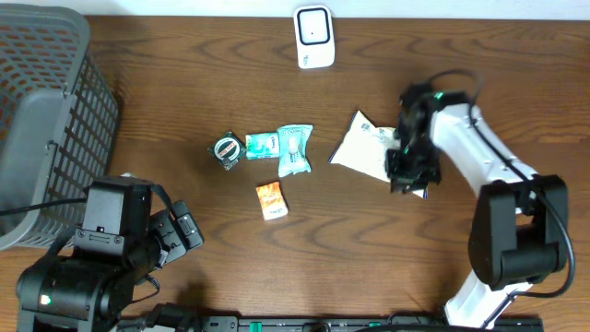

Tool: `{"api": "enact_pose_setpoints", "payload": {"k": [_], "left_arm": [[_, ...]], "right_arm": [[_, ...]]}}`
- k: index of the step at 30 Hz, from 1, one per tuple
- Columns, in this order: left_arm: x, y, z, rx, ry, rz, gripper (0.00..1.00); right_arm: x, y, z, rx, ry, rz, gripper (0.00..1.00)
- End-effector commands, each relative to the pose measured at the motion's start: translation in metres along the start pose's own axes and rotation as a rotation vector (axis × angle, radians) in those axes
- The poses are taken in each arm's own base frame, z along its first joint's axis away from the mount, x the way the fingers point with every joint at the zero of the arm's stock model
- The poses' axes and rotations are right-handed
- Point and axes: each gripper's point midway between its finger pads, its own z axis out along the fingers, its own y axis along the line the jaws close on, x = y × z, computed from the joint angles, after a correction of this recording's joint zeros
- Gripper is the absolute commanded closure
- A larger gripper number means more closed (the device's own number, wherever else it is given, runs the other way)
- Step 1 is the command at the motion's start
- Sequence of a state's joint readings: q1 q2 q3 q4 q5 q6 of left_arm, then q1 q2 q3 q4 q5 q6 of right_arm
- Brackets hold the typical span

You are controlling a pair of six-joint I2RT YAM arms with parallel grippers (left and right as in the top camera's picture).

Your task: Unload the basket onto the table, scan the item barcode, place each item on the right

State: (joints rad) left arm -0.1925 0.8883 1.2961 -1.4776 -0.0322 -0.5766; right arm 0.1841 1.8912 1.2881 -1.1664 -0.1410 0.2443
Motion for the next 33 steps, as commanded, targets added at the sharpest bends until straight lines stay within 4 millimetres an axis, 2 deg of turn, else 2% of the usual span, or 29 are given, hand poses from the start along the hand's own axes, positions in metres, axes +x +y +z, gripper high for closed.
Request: {"api": "enact_pose_setpoints", "payload": {"k": [1,5,10,13,16,21,25,33], "left_arm": [[0.0,0.001,0.0,-0.006,-0.001,-0.004,0.02],[0.0,0.001,0.0,-0.006,-0.001,-0.004,0.03],[0.0,0.001,0.0,-0.006,-0.001,-0.004,0.02],[0.0,0.001,0.0,-0.006,-0.001,-0.004,0.03],[0.0,0.001,0.0,-0.006,-0.001,-0.004,0.02],[0.0,0.001,0.0,-0.006,-0.001,-0.004,0.02],[0.0,0.001,0.0,-0.006,-0.001,-0.004,0.03],[0.0,0.001,0.0,-0.006,-0.001,-0.004,0.02]], "right_arm": [[0.006,-0.009,0.02,0.036,0.006,0.013,0.82],[-0.009,-0.025,0.034,0.112,-0.079,0.09,0.8],[-0.041,-0.052,0.024,0.23,-0.23,0.154,0.73],[-0.072,-0.054,0.015,0.192,-0.35,0.182,0.72],[-0.102,-0.043,0.002,0.097,-0.462,0.186,0.72],[-0.132,0.009,-0.024,-0.175,-0.557,0.098,0.69],[-0.137,0.038,-0.042,-0.329,-0.566,0.034,0.67],[-0.127,0.038,-0.038,-0.335,-0.515,0.042,0.64]]}}
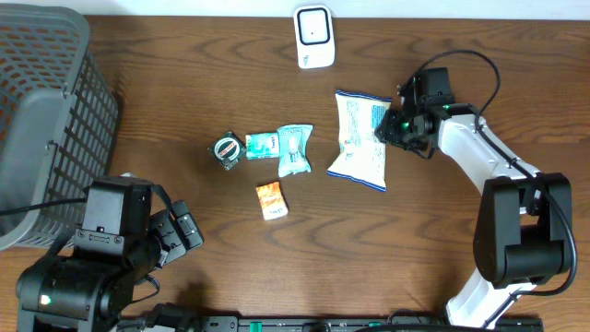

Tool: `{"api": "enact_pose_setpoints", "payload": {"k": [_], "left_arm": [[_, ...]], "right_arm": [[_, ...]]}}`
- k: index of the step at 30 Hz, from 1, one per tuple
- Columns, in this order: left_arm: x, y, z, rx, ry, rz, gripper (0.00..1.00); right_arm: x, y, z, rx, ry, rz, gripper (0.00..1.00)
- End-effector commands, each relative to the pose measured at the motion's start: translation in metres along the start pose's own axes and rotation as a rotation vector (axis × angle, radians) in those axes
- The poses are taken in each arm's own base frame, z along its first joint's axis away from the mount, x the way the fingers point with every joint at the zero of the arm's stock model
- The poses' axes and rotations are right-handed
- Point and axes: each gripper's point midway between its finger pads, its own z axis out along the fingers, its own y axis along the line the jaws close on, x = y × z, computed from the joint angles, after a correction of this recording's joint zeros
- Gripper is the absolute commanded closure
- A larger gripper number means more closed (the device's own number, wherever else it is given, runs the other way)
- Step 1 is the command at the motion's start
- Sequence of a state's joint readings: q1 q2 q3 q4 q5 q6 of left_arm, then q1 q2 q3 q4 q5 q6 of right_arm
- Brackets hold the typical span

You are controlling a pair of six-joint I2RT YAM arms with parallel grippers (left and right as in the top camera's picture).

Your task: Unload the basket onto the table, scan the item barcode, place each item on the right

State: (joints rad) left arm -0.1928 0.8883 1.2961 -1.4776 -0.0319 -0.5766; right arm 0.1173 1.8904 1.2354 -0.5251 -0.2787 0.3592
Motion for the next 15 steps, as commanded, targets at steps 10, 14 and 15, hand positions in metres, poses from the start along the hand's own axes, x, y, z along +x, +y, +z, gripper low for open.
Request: {"api": "enact_pose_setpoints", "payload": {"k": [10,14,15], "left_arm": [[0.0,0.001,0.0,-0.006,-0.001,-0.004,0.03],[0.0,0.001,0.0,-0.006,-0.001,-0.004,0.02],[0.0,0.001,0.0,-0.006,-0.001,-0.004,0.02]], "right_arm": [[0.004,0.006,-0.026,-0.031,0.019,-0.008,0.46],[0.001,0.011,-0.039,-0.042,-0.005,-0.048,0.36],[0.001,0.011,-0.04,-0.043,-0.007,-0.048,0.35]]}}
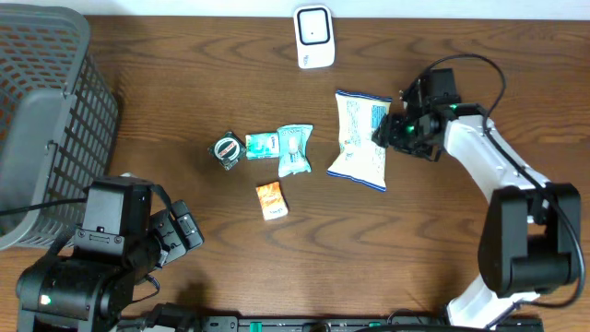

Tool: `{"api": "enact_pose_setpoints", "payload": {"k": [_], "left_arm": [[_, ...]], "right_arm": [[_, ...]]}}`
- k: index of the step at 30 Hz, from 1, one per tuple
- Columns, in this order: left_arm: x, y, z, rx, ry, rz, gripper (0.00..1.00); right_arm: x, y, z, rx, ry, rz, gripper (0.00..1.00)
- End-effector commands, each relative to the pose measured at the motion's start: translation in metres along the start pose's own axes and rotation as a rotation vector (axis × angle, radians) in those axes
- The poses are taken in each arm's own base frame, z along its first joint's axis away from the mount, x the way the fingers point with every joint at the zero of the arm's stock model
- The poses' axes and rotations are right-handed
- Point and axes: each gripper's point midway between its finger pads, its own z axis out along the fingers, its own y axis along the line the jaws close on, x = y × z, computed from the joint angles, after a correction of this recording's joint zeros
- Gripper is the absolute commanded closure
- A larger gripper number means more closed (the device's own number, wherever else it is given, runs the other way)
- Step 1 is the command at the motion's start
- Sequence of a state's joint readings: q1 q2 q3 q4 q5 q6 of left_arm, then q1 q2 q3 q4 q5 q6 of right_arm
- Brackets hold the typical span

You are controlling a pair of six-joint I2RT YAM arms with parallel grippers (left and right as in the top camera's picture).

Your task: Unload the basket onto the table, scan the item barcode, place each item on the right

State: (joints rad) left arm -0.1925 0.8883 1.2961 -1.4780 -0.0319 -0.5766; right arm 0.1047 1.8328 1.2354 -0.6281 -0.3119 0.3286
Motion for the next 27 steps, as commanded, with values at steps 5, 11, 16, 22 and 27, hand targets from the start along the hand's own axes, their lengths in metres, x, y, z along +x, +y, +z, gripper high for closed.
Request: {"api": "enact_pose_setpoints", "payload": {"k": [5,11,16,22,27], "left_arm": [[0.0,0.001,0.0,-0.006,-0.001,-0.004,0.02],[0.0,0.001,0.0,-0.006,-0.001,-0.004,0.02],[0.0,0.001,0.0,-0.006,-0.001,-0.004,0.02],[0.0,0.001,0.0,-0.006,-0.001,-0.004,0.03],[0.0,0.001,0.0,-0.006,-0.001,-0.004,0.02]], "right_arm": [[-0.008,0.008,-0.015,-0.023,-0.037,-0.039,0.27],[-0.001,0.009,-0.009,-0.018,-0.007,-0.042,0.05],[-0.002,0.009,-0.009,-0.019,-0.013,-0.043,0.01],[-0.003,0.009,-0.008,-0.013,-0.016,-0.047,0.01],[0.001,0.004,0.002,-0.005,0.012,-0.062,0.01]]}}
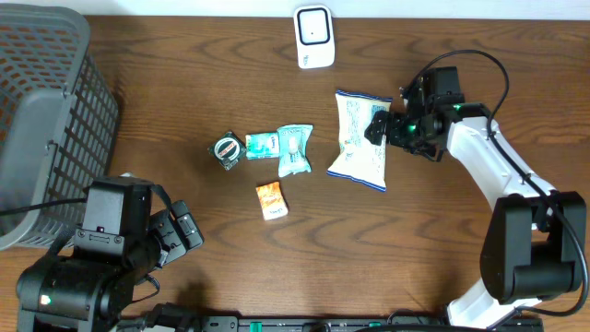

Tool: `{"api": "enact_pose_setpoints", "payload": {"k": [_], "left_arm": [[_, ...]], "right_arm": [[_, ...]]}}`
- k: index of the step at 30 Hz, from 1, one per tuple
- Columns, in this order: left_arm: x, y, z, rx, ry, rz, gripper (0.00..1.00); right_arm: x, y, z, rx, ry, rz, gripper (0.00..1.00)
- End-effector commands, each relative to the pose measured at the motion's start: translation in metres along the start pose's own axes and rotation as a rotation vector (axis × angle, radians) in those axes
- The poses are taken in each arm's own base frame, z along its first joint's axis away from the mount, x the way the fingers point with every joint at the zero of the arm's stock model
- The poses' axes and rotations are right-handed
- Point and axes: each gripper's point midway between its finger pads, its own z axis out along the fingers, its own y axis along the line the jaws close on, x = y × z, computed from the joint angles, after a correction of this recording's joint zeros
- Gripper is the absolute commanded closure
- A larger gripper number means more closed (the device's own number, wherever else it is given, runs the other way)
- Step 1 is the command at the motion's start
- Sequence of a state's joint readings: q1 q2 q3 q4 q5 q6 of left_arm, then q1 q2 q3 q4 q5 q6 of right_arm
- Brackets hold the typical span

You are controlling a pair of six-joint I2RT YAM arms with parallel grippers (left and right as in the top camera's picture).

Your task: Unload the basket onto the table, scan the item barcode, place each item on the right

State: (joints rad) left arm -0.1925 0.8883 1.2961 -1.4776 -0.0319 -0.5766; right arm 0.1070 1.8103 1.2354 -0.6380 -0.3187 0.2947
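The item is a white and blue snack bag point(359, 138) lying flat right of the table's middle. The white barcode scanner point(313, 37) stands at the far edge, up and left of the bag. My right gripper point(380, 125) sits at the bag's upper right edge, its dark fingers reaching over the rim and looking spread, so open. My left gripper point(184, 231) is tucked against its arm at the lower left, far from the bag, and its jaws cannot be made out.
A grey mesh basket point(46, 111) fills the upper left corner. Left of the bag lie a round dark tin point(227, 148), two teal packets point(284, 148) and a small orange packet point(271, 199). The left arm's base takes up the lower left.
My right gripper has shifted a little left, and now overlaps the bag's upper right edge. The bag lies where it did. The left arm has not moved.
First my right gripper was over the bag's lower right, with the bag tilted and crumpled further right. Then the bag lay flat, nearer the middle, with the gripper beside its upper right corner. From there the gripper has crept left onto that edge.
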Motion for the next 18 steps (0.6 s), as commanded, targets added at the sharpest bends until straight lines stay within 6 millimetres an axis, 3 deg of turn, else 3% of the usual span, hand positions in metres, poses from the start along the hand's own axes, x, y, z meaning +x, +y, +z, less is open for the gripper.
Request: {"api": "enact_pose_setpoints", "payload": {"k": [1,18], "left_arm": [[0.0,0.001,0.0,-0.006,-0.001,-0.004,0.03],[0.0,0.001,0.0,-0.006,-0.001,-0.004,0.02]], "right_arm": [[0.003,-0.003,0.012,0.008,0.029,-0.018,0.01],[0.027,0.002,0.062,-0.127,0.171,0.007,0.01]]}}
